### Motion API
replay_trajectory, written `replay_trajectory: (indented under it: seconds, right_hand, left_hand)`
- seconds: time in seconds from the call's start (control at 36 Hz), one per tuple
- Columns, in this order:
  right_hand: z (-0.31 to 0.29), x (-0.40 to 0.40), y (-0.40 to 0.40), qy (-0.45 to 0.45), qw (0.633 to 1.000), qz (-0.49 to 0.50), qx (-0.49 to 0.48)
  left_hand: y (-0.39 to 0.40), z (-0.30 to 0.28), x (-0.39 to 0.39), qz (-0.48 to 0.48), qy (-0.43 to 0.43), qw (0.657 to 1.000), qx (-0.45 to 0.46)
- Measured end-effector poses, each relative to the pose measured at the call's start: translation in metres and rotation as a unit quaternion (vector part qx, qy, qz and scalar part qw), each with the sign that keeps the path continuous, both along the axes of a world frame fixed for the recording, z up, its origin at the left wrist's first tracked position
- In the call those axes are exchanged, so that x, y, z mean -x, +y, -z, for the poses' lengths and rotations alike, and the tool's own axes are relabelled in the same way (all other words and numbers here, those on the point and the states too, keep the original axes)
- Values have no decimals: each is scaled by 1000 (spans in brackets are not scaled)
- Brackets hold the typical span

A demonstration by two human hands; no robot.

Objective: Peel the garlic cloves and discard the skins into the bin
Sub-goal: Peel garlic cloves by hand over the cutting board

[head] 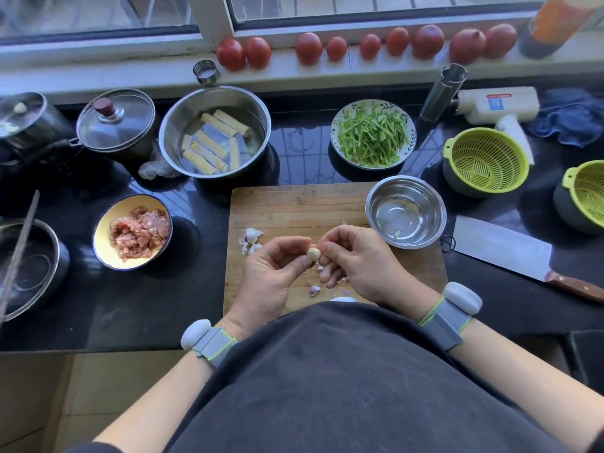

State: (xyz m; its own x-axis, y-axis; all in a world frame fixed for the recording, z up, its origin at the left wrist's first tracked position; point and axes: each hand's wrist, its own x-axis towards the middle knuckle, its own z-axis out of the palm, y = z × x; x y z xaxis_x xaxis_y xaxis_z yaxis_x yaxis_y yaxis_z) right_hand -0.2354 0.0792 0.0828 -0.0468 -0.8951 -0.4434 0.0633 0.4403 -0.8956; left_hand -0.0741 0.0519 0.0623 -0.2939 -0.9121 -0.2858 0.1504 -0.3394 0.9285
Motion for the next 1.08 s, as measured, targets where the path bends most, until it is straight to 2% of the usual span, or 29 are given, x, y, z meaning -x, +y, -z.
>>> replay_trajectory:
  seconds: [0.28,0.58,0.72,0.83,0.97,1.0,1.08]
  right_hand:
    - [-3,2,5,76,995,-2,67]
    - [3,3,4,-10,997,53,58]
    - [3,4,4,-59,994,84,-21]
    - [2,5,5,-32,997,34,-58]
    - [-2,5,3,93,993,-75,-18]
    - [-3,6,3,85,992,-87,-17]
    - [-4,10,5,-10,996,-85,-25]
  left_hand:
    - [-3,1,-4,-1,35,999,-5]
    - [-1,-3,-1,5,49,999,-13]
    - [-3,-4,-1,-16,23,1000,-2]
    - [-3,-5,0,-2,-14,1000,5]
    - [-1,-4,-1,41,-34,998,29]
    - [0,-4,-2,49,-35,998,33]
    - [0,-7,-6,57,-18,998,32]
